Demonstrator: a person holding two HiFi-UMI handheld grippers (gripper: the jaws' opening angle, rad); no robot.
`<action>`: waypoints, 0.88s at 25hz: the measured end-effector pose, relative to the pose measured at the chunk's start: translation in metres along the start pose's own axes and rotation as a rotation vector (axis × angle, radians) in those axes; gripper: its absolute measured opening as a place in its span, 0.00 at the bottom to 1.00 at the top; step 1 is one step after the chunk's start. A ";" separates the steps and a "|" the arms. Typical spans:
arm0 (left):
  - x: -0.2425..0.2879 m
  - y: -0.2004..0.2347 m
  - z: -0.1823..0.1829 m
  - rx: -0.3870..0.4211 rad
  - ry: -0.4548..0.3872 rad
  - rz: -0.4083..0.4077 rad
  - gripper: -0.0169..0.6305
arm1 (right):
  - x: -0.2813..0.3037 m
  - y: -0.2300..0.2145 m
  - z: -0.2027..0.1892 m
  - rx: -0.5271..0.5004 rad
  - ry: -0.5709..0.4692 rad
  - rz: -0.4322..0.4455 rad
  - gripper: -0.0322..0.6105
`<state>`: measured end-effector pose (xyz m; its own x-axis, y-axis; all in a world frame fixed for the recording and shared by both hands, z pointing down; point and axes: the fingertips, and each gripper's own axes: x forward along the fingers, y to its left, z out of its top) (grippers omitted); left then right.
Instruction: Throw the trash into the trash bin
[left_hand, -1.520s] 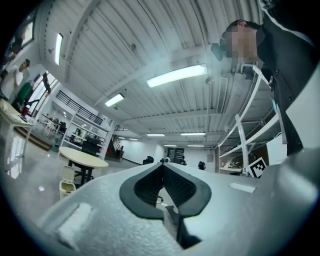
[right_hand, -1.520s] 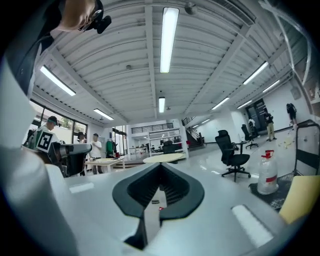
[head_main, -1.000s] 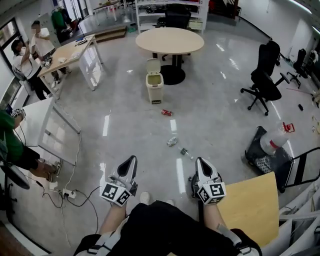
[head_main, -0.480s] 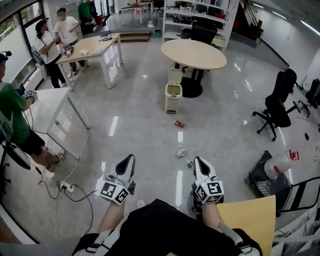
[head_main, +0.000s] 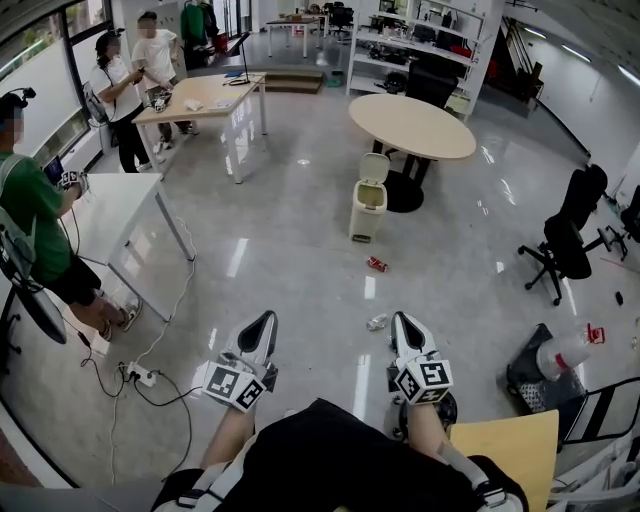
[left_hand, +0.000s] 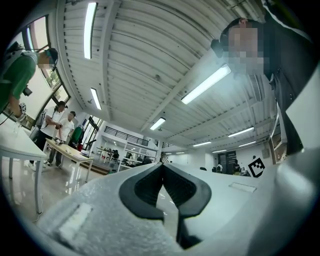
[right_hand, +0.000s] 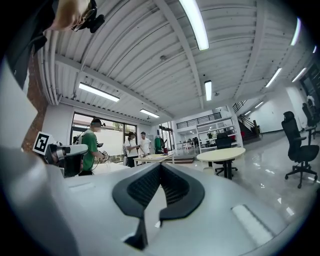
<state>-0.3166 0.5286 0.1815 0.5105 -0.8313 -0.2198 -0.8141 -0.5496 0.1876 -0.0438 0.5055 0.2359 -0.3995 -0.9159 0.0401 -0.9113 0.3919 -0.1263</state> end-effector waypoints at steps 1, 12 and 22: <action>-0.004 0.006 0.003 0.000 -0.004 0.005 0.03 | 0.005 0.005 0.001 -0.003 -0.004 -0.003 0.06; -0.023 0.056 0.003 0.011 0.007 -0.023 0.03 | 0.015 0.026 0.003 -0.054 0.003 -0.101 0.06; 0.007 0.075 -0.024 -0.035 0.042 -0.029 0.03 | 0.024 0.002 -0.007 -0.041 0.046 -0.152 0.06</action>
<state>-0.3678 0.4798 0.2167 0.5457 -0.8172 -0.1856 -0.7890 -0.5757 0.2147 -0.0562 0.4846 0.2440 -0.2595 -0.9605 0.1008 -0.9646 0.2527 -0.0748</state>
